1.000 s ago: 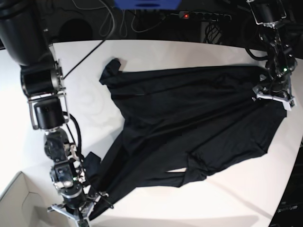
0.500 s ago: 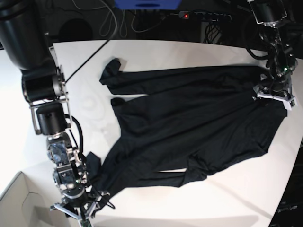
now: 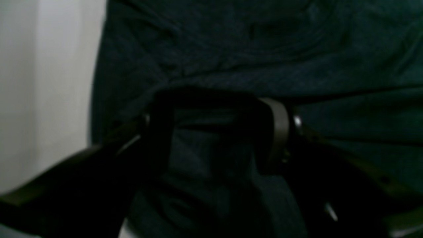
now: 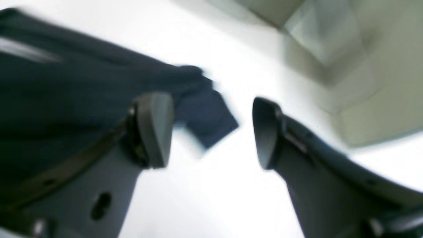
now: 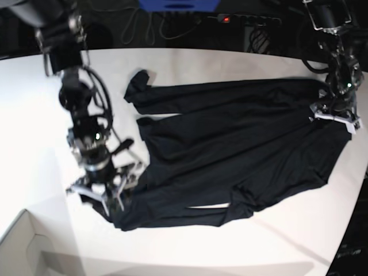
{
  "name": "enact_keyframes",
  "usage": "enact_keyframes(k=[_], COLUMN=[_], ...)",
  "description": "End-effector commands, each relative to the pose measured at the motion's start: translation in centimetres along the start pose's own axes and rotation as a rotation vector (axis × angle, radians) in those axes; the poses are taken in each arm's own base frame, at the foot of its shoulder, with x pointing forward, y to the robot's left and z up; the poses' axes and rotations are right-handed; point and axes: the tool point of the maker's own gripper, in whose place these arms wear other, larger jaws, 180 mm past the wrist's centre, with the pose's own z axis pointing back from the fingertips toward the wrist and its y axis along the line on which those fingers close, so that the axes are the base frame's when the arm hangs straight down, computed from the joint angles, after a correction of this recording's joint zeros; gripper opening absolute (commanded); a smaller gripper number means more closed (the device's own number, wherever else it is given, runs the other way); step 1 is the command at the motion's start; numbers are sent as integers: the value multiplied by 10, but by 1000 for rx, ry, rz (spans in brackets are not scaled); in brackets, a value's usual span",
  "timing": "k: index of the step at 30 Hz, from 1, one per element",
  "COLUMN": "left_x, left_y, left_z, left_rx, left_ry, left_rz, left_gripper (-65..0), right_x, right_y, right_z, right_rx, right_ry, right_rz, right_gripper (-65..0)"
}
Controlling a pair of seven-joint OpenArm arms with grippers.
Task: Layout the t-shirt on the table in an organized manner, then fold the t-shirt properly
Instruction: 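Release the shirt and move the right gripper to the collar edge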
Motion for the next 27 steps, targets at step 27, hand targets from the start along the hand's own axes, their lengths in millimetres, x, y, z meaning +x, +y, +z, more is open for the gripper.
enact_keyframes(k=[27], left_x=[66], left_y=[-6], left_z=[-2], left_rx=[-15], left_ry=[-129], left_rz=[-7], left_gripper=[-279], right_x=[-163], right_y=[117], right_z=[147], right_rx=[193], right_ry=[386], right_rz=[-167], right_gripper=[-265])
